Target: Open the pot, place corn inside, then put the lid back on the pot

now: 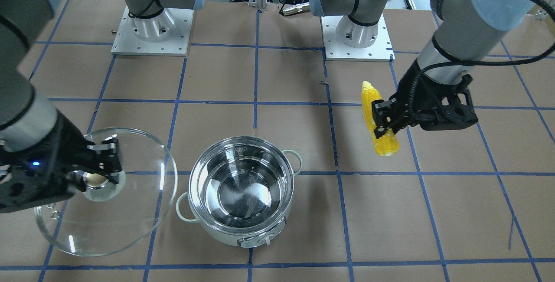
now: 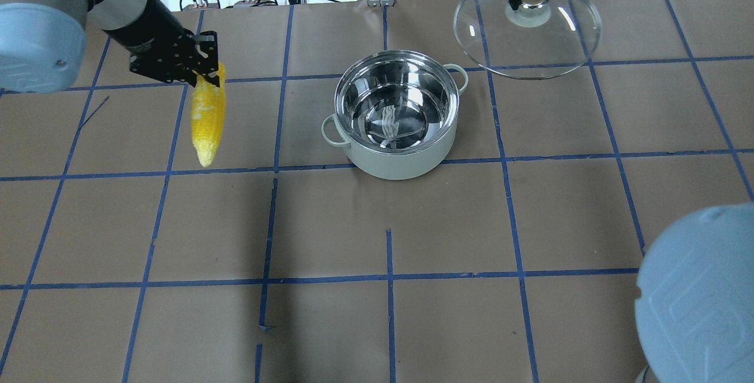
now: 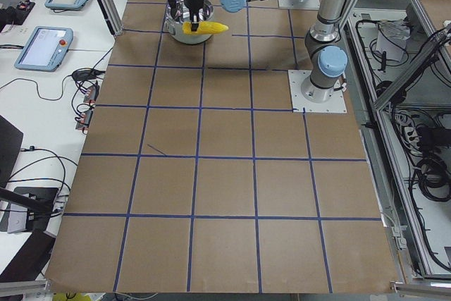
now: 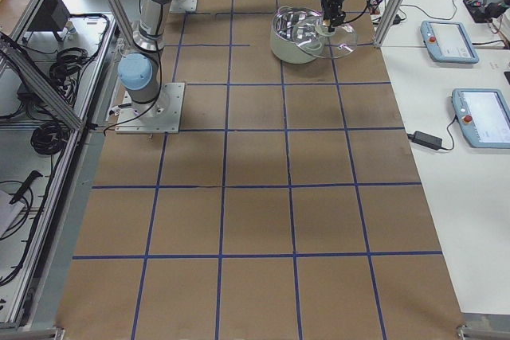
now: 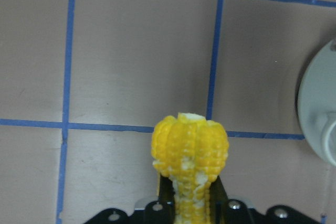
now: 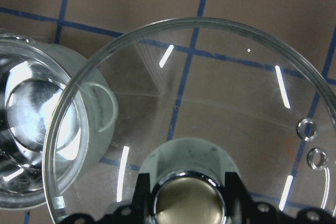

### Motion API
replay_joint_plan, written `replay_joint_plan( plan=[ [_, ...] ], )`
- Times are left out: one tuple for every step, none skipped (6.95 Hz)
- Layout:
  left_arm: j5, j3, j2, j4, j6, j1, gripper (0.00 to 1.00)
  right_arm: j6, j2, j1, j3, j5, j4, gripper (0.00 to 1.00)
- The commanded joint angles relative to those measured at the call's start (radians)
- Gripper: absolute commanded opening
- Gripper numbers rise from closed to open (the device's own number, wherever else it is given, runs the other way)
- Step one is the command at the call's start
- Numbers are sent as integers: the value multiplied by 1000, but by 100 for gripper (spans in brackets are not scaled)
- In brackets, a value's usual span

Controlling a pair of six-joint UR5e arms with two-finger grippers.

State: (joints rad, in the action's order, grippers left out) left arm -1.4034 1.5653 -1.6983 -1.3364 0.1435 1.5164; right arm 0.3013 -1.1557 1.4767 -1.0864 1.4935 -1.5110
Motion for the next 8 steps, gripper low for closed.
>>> replay_joint_plan(
  plan=[
    [96,-147,-78,8,293,158,10,59,-42,-125,2,-6,153,22],
    [98,-238,-159,23,362,206,10,61,-50,-124,2,2,156,22],
    [95,-325,-247,63,454,266,10,70,-58,-121,2,5,156,22],
    [89,-409,-347,104,509,310,10,71,-58,-119,0,7,156,22],
    [83,-474,-456,146,537,339,10,72,-58,-119,0,13,153,22],
    [81,-494,-499,151,538,344,10,73,-52,-119,0,25,146,22],
    [81,-473,-489,142,522,346,10,73,-50,-119,0,25,144,22],
    [78,-440,-486,134,519,347,10,73,-47,-119,-1,27,141,22]
  ],
)
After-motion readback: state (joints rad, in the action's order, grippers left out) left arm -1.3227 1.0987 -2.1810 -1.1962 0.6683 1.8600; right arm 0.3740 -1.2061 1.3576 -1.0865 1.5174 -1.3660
